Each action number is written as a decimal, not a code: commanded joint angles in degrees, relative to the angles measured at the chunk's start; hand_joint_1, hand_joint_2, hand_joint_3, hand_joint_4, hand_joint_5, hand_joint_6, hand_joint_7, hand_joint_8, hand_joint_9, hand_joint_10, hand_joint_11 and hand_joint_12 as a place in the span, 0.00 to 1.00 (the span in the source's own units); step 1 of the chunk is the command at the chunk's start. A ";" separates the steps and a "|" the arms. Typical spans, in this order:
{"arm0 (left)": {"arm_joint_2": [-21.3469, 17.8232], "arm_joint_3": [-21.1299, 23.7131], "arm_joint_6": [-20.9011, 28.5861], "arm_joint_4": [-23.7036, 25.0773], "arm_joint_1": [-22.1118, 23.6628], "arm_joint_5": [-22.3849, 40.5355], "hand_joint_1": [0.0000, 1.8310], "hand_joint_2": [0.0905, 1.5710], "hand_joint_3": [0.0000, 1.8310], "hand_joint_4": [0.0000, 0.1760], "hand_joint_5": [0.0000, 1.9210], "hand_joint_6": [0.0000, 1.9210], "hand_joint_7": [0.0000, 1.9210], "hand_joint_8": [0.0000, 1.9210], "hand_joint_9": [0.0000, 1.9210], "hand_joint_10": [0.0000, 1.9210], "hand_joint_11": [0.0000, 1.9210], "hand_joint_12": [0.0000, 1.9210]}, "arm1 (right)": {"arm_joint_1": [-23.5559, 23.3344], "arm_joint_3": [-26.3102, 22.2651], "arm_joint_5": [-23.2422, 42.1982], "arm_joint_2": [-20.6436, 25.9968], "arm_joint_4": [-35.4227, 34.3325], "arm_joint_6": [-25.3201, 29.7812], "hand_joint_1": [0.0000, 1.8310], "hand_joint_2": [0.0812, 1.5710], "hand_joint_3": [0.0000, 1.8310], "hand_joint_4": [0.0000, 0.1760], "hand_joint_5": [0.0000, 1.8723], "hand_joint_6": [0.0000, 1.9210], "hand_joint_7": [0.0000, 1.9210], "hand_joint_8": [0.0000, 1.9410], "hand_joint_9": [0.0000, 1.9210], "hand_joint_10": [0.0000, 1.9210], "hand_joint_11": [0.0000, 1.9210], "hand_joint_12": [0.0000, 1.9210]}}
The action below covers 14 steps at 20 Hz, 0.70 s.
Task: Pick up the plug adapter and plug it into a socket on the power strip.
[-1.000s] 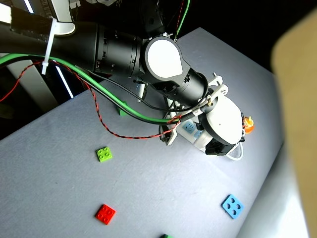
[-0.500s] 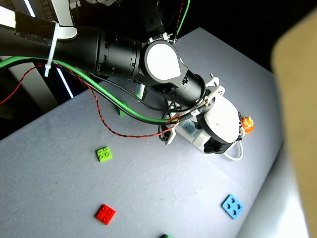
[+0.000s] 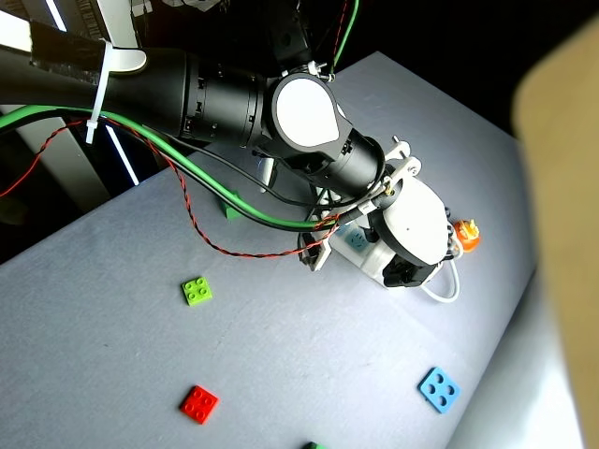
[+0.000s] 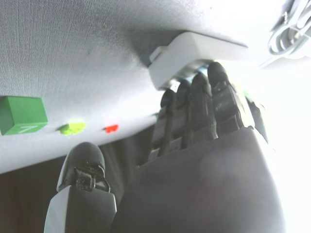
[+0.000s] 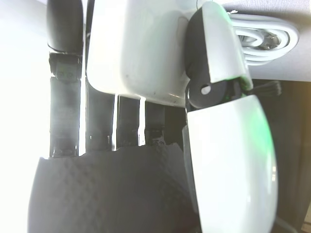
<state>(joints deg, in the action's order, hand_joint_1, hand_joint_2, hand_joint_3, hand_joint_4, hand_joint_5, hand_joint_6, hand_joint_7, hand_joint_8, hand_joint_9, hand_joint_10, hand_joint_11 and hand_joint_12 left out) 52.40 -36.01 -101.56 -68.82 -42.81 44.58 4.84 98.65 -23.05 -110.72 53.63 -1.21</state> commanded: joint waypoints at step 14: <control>0.49 0.01 0.43 -0.19 -0.35 -0.14 0.00 0.75 0.00 0.00 0.07 0.00 0.09 0.00 0.08 0.00 0.00 0.15 | 1.66 0.63 3.91 -2.99 1.17 2.39 0.68 0.68 0.00 0.00 0.49 0.53 0.60 0.40 0.70 0.01 0.49 0.48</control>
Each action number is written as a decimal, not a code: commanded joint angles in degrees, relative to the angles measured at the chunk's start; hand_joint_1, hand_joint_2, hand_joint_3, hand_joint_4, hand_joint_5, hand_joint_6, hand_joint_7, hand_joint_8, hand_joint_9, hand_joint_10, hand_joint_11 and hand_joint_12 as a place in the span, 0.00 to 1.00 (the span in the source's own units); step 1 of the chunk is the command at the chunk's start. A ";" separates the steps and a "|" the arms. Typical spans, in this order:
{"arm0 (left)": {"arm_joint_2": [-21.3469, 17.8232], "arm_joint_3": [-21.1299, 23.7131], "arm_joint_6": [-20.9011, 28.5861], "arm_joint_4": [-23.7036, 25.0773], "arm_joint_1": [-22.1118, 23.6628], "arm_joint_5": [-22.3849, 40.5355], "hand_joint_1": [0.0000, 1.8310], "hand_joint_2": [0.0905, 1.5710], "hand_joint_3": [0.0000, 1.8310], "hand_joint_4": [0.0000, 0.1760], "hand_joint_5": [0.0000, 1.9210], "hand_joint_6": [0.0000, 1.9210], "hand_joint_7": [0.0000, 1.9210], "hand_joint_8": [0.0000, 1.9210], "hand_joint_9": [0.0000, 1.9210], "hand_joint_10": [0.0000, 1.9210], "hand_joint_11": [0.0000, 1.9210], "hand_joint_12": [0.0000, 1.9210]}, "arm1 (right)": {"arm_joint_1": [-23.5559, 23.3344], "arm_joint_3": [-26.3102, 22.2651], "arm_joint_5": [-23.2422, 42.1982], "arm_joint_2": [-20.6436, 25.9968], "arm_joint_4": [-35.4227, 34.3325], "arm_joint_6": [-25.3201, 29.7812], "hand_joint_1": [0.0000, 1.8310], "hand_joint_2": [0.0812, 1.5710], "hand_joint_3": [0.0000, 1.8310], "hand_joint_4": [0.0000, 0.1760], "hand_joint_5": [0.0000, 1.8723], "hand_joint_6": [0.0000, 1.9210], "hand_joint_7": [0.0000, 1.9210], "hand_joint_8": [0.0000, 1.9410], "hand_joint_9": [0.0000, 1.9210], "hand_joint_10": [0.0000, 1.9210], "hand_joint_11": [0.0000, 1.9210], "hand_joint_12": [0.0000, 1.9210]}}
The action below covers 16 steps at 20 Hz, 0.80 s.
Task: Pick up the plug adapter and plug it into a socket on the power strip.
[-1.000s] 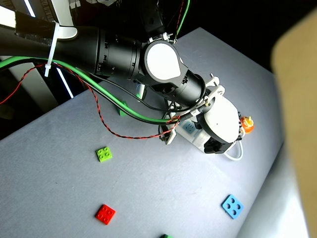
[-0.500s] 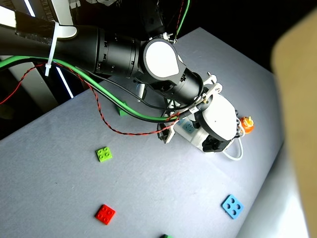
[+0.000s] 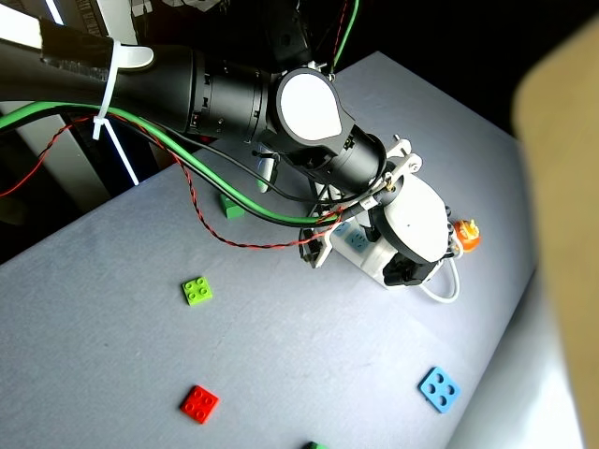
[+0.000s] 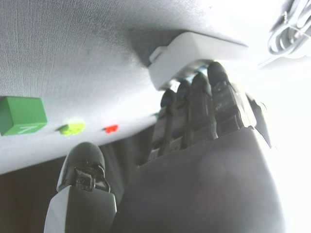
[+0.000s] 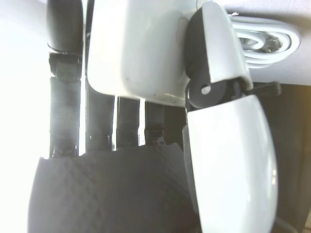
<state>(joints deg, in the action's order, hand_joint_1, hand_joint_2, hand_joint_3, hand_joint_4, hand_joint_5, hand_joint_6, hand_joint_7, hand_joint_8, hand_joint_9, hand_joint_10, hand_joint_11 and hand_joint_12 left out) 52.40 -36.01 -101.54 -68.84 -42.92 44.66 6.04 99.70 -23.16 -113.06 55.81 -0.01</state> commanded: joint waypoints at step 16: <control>0.49 -0.15 0.39 -0.17 -0.26 -0.23 0.00 0.74 0.00 0.00 0.07 0.00 0.09 0.00 0.08 0.00 0.00 0.15 | 1.93 -0.60 4.95 0.25 -1.03 3.52 0.68 0.68 0.00 0.00 0.49 0.52 0.60 0.39 0.70 0.00 0.50 0.47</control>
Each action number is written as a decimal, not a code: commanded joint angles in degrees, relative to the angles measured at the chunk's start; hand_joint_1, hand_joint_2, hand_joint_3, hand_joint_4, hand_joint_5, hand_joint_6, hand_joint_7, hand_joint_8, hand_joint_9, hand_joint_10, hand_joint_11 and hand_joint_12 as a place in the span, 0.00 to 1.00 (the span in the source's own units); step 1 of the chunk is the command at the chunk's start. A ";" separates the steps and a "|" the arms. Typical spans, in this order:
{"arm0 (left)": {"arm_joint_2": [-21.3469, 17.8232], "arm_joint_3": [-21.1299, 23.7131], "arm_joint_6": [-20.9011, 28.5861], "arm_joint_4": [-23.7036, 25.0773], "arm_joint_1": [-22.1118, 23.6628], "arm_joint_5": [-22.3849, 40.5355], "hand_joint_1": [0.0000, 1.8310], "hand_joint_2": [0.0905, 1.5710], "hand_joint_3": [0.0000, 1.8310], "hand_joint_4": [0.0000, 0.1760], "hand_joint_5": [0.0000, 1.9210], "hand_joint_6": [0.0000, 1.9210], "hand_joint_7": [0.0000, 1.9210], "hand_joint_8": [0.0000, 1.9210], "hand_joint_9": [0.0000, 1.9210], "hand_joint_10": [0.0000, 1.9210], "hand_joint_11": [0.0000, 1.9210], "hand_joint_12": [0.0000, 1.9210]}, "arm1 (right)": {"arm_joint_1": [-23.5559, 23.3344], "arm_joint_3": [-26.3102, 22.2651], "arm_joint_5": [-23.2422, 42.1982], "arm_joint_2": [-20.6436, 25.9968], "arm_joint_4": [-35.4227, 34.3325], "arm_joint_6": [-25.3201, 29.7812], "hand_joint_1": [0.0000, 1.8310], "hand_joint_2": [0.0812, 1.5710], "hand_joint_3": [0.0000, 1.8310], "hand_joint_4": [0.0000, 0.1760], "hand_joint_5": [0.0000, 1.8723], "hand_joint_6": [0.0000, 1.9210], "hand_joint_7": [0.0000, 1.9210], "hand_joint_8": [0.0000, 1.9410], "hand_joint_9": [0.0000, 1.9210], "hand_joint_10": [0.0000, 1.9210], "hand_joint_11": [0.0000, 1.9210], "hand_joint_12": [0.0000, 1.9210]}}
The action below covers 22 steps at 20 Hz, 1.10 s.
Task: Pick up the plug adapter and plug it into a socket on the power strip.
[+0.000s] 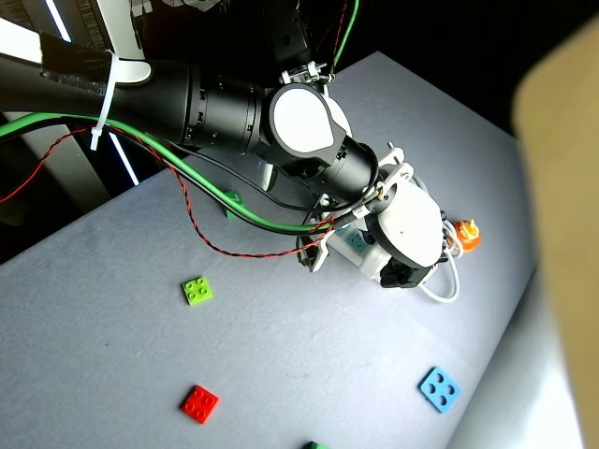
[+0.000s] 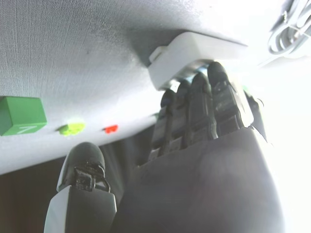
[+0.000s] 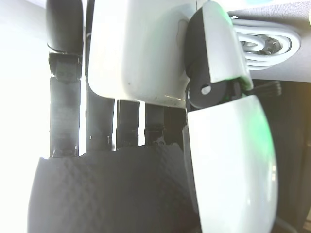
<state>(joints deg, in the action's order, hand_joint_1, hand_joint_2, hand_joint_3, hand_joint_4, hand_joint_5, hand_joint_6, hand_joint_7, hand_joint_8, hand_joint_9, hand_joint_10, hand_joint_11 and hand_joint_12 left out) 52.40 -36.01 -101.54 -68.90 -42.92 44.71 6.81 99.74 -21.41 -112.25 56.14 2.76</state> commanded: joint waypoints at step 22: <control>0.48 -0.16 0.44 -0.10 0.39 -0.73 0.00 0.74 0.00 0.00 0.07 0.00 0.08 0.00 0.07 0.00 0.00 0.13 | -0.50 -2.92 5.58 2.75 -1.35 0.62 0.52 0.71 0.00 0.00 0.35 0.00 0.41 0.00 0.41 0.00 0.18 0.54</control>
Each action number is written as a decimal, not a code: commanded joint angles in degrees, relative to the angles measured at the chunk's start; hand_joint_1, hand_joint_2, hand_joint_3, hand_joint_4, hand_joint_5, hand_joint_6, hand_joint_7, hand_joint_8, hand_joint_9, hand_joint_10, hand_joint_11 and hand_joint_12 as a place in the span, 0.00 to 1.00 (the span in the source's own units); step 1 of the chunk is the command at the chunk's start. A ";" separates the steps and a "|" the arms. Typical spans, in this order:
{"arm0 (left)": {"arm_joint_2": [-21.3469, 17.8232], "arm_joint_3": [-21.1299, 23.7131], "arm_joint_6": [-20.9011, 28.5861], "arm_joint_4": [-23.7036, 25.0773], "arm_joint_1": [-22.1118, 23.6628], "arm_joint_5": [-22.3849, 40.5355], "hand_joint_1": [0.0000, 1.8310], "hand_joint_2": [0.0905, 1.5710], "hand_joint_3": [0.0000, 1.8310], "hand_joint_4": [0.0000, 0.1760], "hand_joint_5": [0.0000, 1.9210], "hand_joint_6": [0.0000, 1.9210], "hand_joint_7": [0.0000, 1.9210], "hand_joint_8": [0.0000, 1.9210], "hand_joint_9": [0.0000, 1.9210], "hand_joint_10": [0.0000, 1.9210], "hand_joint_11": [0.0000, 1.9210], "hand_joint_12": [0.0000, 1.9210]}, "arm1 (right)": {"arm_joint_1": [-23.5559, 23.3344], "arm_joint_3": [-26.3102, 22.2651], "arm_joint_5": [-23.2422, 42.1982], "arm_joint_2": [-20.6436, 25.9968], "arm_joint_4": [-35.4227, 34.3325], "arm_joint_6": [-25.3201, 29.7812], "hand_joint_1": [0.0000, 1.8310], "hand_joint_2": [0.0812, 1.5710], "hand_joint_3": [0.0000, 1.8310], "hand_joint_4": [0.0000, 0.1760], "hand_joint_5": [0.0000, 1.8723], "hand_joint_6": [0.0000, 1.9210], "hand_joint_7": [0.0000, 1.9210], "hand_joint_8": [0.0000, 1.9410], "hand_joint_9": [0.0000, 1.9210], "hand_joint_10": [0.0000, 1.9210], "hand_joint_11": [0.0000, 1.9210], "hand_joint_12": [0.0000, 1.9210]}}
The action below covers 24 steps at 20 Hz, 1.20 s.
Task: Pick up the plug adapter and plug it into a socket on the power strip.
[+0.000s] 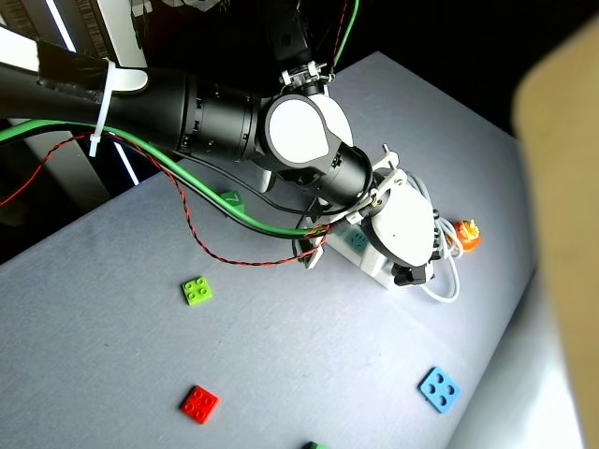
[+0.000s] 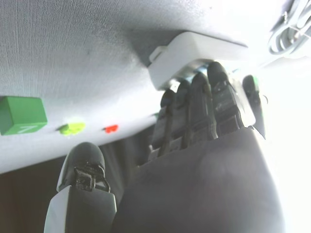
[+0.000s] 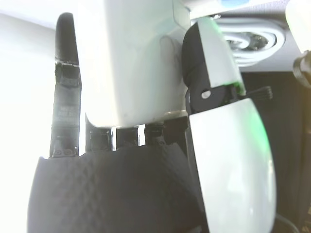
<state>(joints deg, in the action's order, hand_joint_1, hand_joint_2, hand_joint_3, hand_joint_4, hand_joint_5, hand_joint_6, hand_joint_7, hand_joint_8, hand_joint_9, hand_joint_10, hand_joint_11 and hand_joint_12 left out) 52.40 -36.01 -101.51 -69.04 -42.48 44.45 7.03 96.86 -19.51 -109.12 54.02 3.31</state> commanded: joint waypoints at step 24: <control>-6.23 -4.04 -3.49 0.03 13.92 -13.76 0.00 0.75 0.00 0.00 0.08 0.00 0.09 0.00 0.09 0.00 0.00 0.17 | -3.74 -44.57 10.56 50.37 0.76 -5.40 0.39 0.64 0.00 0.00 0.12 0.00 0.14 0.00 0.14 0.00 0.00 0.46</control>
<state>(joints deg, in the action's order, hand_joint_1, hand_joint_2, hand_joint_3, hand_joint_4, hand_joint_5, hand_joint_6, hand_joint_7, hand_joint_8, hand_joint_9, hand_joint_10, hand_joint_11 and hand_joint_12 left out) 46.48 -39.94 -105.08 -71.00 -28.93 29.17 4.01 51.96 -12.99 -58.48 53.95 -1.93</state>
